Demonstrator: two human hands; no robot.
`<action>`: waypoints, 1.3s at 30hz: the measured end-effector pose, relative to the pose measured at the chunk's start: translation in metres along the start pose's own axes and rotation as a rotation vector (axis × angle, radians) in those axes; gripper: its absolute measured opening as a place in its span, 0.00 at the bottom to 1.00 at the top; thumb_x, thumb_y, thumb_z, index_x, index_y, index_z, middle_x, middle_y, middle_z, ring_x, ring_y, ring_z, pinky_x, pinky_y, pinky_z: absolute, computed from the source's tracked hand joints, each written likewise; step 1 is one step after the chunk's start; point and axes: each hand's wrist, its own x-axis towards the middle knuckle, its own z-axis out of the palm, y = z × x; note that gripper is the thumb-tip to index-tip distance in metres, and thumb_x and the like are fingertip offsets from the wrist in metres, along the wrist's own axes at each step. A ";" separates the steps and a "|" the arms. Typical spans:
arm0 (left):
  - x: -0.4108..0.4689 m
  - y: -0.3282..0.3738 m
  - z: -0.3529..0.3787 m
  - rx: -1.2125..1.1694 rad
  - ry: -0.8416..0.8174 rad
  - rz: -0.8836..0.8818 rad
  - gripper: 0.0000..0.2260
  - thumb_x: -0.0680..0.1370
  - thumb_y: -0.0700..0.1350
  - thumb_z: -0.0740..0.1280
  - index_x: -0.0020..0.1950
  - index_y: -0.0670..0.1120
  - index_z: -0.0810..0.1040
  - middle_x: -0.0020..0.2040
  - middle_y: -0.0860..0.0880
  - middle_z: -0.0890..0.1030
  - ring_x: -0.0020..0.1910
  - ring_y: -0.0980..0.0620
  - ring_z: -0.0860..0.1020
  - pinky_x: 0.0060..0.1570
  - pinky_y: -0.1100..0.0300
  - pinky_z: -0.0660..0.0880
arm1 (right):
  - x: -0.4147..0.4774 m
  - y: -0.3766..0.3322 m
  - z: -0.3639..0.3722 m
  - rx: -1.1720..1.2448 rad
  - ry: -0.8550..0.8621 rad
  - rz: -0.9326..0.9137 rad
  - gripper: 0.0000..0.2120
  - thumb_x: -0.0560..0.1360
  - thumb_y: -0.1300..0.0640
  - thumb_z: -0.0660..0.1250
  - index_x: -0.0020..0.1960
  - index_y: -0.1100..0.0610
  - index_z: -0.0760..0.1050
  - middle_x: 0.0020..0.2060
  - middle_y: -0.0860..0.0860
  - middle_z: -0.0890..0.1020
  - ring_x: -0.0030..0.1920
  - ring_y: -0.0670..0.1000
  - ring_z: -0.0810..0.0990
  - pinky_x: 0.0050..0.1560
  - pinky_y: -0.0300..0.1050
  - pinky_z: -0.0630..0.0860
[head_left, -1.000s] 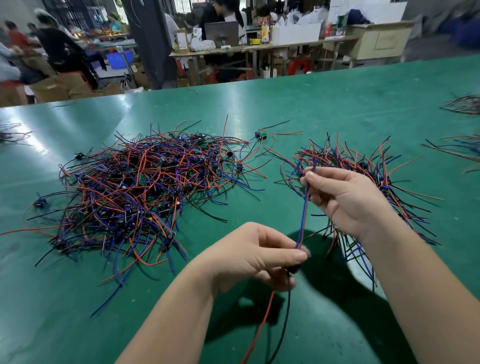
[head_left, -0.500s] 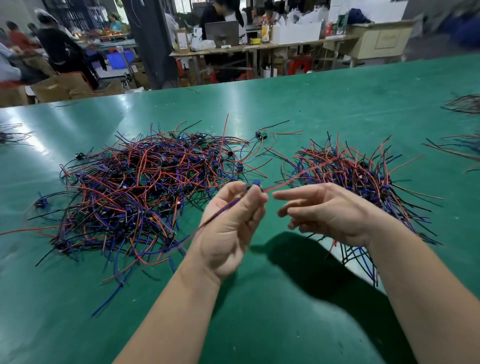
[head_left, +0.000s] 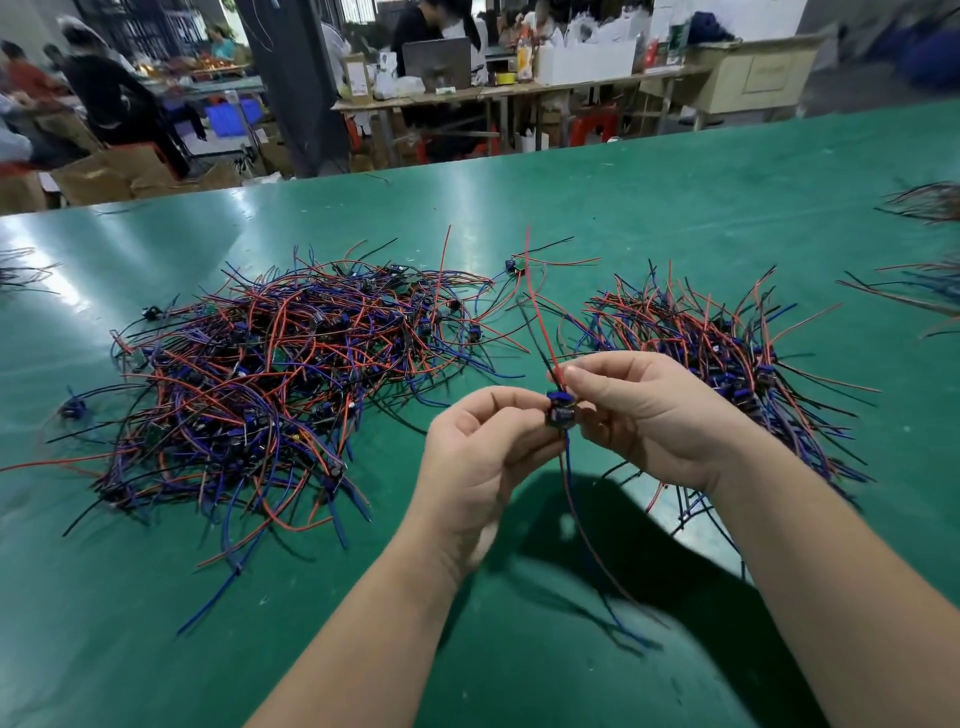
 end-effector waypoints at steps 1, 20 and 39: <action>0.000 0.001 0.000 -0.006 -0.009 0.007 0.08 0.68 0.36 0.71 0.31 0.47 0.83 0.37 0.43 0.84 0.37 0.51 0.84 0.38 0.62 0.79 | 0.000 0.001 0.000 -0.009 -0.022 0.014 0.06 0.62 0.57 0.71 0.37 0.58 0.84 0.30 0.51 0.82 0.27 0.43 0.76 0.31 0.30 0.75; -0.010 -0.007 -0.007 0.410 -0.126 -0.465 0.14 0.69 0.31 0.74 0.50 0.42 0.76 0.36 0.48 0.82 0.36 0.49 0.82 0.34 0.61 0.79 | 0.004 -0.022 -0.039 0.329 0.745 -0.377 0.05 0.78 0.65 0.62 0.46 0.59 0.75 0.35 0.53 0.76 0.29 0.44 0.77 0.31 0.33 0.72; 0.012 0.015 -0.027 0.481 0.222 -0.128 0.21 0.81 0.57 0.56 0.47 0.46 0.83 0.45 0.49 0.85 0.46 0.51 0.83 0.54 0.54 0.74 | -0.007 -0.012 -0.015 -0.825 0.474 -0.404 0.08 0.69 0.61 0.71 0.47 0.53 0.83 0.32 0.45 0.84 0.32 0.44 0.81 0.37 0.37 0.77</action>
